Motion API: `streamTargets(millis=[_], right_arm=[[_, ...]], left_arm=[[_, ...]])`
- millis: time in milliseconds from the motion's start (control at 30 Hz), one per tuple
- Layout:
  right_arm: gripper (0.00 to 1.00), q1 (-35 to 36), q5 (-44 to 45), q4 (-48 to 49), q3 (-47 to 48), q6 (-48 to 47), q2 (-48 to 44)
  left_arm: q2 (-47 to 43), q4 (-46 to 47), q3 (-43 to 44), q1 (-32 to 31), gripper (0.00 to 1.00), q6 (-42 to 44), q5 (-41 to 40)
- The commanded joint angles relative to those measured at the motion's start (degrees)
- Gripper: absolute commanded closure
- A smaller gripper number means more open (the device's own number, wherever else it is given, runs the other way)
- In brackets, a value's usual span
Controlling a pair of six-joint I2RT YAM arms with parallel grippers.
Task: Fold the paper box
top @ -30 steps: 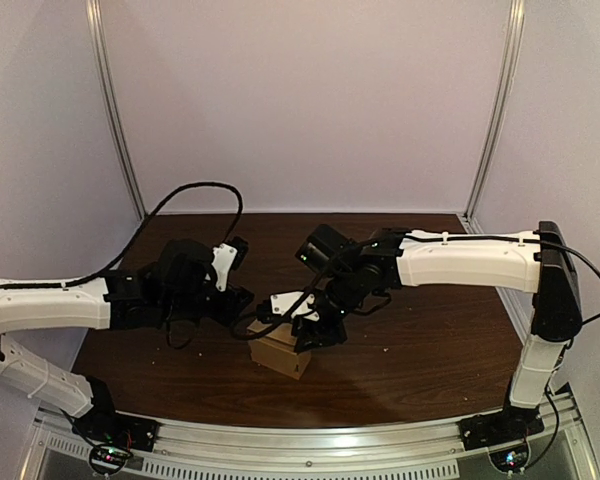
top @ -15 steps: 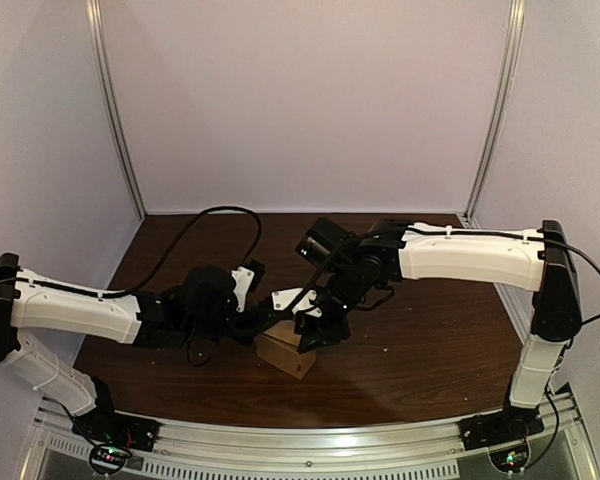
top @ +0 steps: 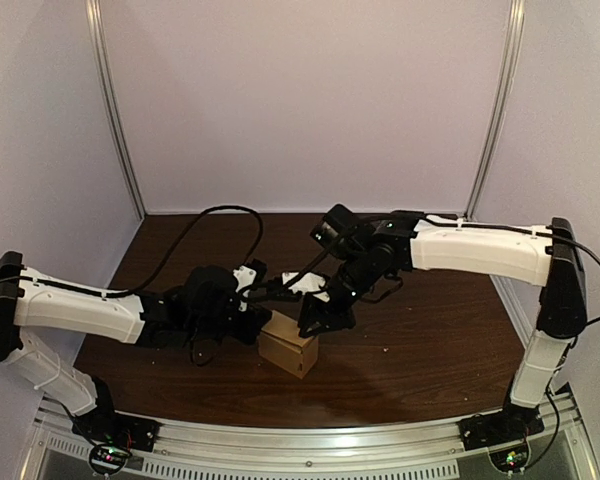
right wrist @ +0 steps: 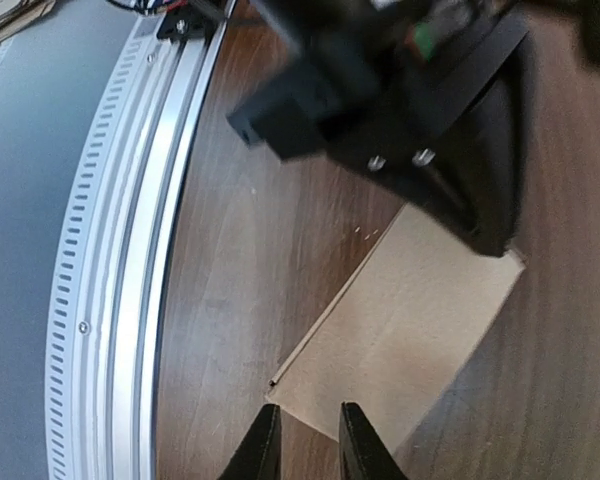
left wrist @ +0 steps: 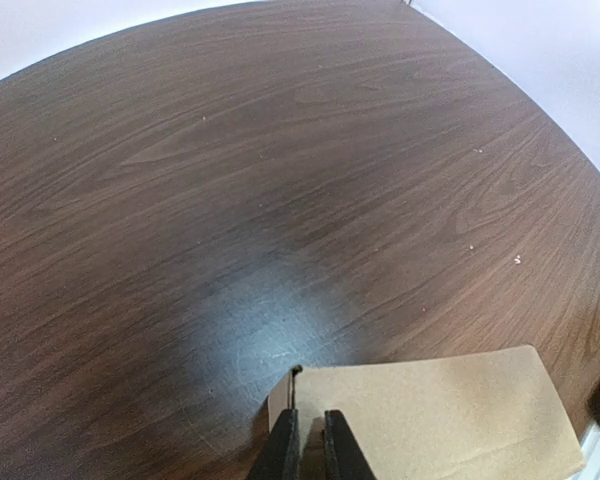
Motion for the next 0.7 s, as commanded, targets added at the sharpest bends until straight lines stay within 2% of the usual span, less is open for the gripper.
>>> streamTargets(millis=[0,100,433,667], right_arm=[[0.79,0.24,-0.6,1.79,-3.81,0.36,7.71],[0.8,0.15,0.03,-0.36,-2.53,-0.48,9.74],[0.78,0.15,-0.49,0.66,-0.98,1.03,-1.55],[0.78,0.92,-2.31,2.08,-2.76,1.41,3.69]], left_arm=[[2.01,-8.33,-1.85,-0.34,0.89,0.16,0.35],[2.07,-8.76,-1.48,-0.32,0.89,0.22,0.19],[1.28,-9.3,-0.9,-0.28,0.88,0.36,0.04],[1.16,-9.13,-0.94,-0.36,0.88,0.4,-0.03]])
